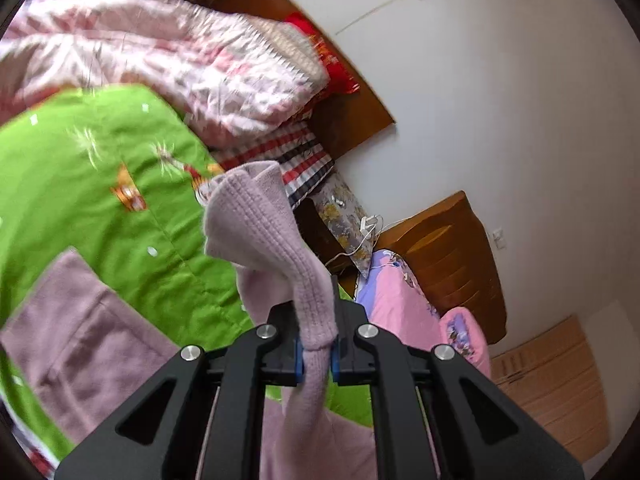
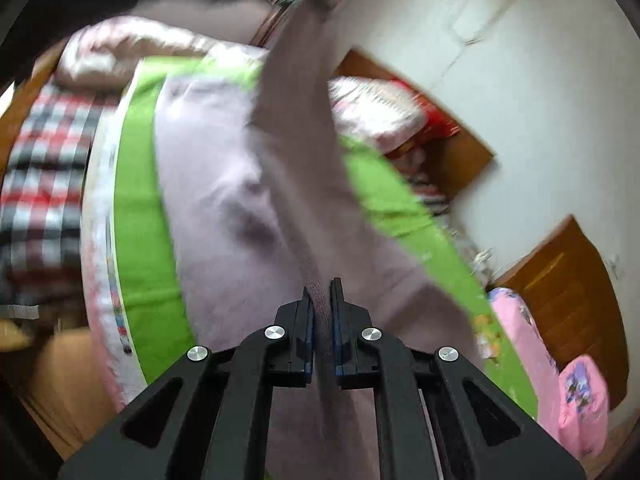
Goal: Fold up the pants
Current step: 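Lift the cuff with the left gripper while the right gripper pinches the pant leg edge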
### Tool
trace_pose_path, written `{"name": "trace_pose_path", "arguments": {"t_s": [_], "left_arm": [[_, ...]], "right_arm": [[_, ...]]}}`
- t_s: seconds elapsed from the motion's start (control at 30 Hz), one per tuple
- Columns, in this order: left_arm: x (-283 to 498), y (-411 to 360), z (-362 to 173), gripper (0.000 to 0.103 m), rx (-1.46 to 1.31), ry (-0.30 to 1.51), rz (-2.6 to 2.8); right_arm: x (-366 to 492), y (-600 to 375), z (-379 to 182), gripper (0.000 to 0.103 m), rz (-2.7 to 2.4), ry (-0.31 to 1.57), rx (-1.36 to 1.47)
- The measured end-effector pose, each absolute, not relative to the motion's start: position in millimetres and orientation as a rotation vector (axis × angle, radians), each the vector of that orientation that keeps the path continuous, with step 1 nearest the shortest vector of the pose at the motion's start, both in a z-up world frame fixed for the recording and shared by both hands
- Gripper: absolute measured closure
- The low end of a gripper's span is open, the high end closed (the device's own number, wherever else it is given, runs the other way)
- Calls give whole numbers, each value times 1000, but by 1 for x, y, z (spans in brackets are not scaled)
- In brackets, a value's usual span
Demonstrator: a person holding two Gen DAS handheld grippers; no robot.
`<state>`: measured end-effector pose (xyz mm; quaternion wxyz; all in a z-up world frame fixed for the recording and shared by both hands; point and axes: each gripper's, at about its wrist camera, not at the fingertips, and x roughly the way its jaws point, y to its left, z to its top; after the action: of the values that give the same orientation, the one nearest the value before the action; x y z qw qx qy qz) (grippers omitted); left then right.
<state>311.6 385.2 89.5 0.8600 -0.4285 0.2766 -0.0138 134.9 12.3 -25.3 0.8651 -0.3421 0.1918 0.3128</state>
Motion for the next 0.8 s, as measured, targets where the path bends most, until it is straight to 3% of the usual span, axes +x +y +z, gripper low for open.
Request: {"name": "trace_pose_path", "arguments": {"t_s": [0.13,0.3,0.4,0.7,0.8], "left_arm": [[256,403,78,95,-827,541,33],[227,450,-42,94,-998,701,116],[222,457,-82,94,-1027,730,99],[192,443,-35,94,-892,597,72],[199,442,-65,94,-878,720,140]], "right_arm": [[119,-4,-8,95,696,405,-679],[114,20,-67,95,769,531,-755],[110,27,-84,95,759,538,-778],[101,12,-59,95,735,512,-710],[110,7,-78,95,751,579,-701]]}}
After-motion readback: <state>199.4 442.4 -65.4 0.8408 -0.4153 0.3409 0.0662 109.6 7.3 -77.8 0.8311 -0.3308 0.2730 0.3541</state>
